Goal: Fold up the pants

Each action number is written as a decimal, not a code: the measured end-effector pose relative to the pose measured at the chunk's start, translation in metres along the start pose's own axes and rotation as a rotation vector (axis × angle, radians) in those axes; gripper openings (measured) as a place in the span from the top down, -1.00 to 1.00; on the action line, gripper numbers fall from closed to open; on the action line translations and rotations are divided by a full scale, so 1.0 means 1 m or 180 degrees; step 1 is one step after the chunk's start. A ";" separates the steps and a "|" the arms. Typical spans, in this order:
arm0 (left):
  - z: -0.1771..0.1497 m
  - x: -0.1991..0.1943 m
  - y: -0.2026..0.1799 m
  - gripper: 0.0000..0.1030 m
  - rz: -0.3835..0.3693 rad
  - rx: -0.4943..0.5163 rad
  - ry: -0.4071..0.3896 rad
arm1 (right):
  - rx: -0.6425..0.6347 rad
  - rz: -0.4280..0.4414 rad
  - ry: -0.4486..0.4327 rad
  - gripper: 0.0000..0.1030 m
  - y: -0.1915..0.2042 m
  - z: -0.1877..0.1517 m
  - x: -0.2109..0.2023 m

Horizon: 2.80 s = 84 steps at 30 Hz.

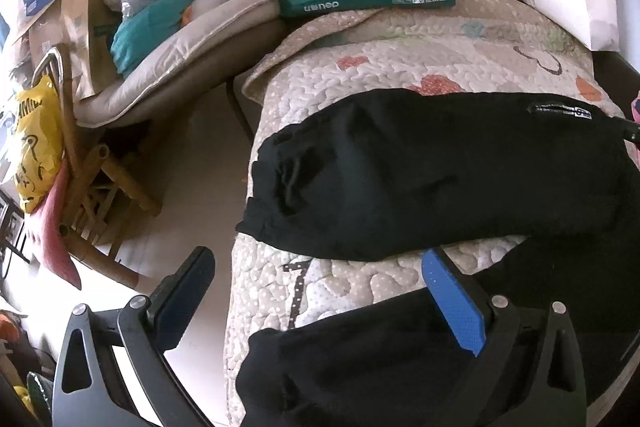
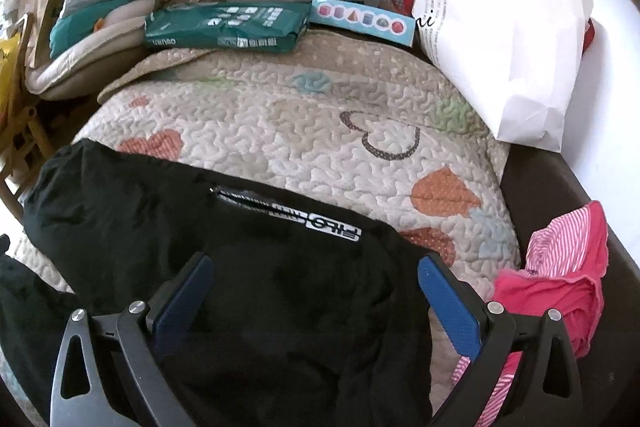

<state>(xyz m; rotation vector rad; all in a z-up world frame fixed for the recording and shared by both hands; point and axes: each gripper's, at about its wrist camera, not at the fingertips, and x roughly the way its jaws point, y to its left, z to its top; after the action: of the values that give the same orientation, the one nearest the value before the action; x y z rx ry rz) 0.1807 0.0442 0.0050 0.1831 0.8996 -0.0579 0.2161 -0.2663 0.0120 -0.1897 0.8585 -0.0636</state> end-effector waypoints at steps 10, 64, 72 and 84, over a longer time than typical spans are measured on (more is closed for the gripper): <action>0.003 0.003 -0.004 -1.00 -0.0030 -0.0032 0.0035 | -0.0578 -0.0096 -0.0171 -1.00 0.025 -0.003 -0.005; 0.115 0.152 0.015 -0.21 -0.1090 0.0315 0.0459 | -0.0543 0.1083 0.0588 -0.58 -0.017 0.042 0.126; 0.116 0.122 0.016 0.83 -0.1129 0.0281 0.0353 | -0.0258 0.1046 0.0505 0.75 -0.042 0.041 0.110; 0.119 0.077 0.017 0.83 -0.0994 0.0214 0.0114 | -0.0326 0.0706 0.0413 0.47 -0.041 0.037 0.072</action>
<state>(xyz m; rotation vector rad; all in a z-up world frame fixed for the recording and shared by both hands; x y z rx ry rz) 0.3226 0.0415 0.0192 0.1049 0.9565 -0.3762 0.2919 -0.3107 -0.0099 -0.1867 1.0082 0.1774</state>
